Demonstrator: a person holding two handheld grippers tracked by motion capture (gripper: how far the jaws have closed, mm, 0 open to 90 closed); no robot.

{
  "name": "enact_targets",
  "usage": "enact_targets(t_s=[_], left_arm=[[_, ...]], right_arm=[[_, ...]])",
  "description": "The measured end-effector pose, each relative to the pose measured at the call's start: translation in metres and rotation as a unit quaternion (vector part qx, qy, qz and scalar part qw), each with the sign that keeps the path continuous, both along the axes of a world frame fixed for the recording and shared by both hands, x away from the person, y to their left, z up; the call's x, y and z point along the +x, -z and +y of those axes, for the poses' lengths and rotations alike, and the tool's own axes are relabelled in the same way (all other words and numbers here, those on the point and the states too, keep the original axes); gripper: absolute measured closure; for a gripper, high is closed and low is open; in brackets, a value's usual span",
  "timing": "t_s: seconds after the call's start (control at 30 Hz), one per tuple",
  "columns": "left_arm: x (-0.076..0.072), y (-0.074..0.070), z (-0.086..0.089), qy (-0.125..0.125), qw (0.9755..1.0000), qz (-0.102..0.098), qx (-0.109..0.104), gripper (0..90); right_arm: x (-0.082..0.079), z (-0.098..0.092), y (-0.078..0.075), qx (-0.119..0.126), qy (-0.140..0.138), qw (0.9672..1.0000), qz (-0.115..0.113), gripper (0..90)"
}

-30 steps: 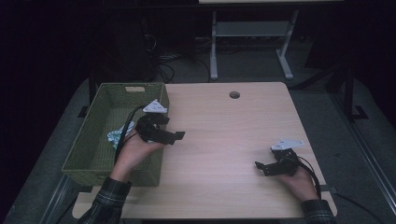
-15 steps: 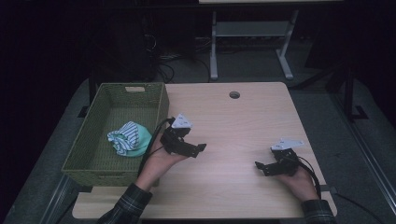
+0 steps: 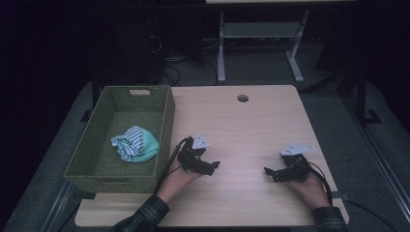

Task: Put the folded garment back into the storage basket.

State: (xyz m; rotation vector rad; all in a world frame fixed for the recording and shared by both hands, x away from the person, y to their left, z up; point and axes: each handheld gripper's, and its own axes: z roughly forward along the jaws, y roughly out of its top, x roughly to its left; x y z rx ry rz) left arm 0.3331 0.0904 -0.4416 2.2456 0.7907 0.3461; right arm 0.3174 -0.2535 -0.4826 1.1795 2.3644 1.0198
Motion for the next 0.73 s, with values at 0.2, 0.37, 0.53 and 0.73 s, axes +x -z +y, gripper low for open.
enact_targets(t_s=[0.2,0.37,0.53,0.73], left_arm=[[0.0,0.019,-0.005,0.0,0.9994,0.024,0.025,14.0],[-0.001,0.028,-0.006,0.001,0.999,0.03,0.033,13.7],[-0.003,0.031,-0.006,0.0,0.9995,0.024,0.02,12.9],[-0.005,0.034,-0.002,0.005,0.9999,0.011,0.003,12.6]], right_arm=[[0.0,0.0,0.0,0.0,0.0,1.0,0.0,8.6],[0.0,0.0,0.0,0.0,0.001,1.0,0.0,8.5],[0.0,0.0,0.0,-0.001,-0.001,1.0,-0.002,8.6],[0.0,0.0,0.0,-0.002,-0.002,1.0,-0.003,8.5]])
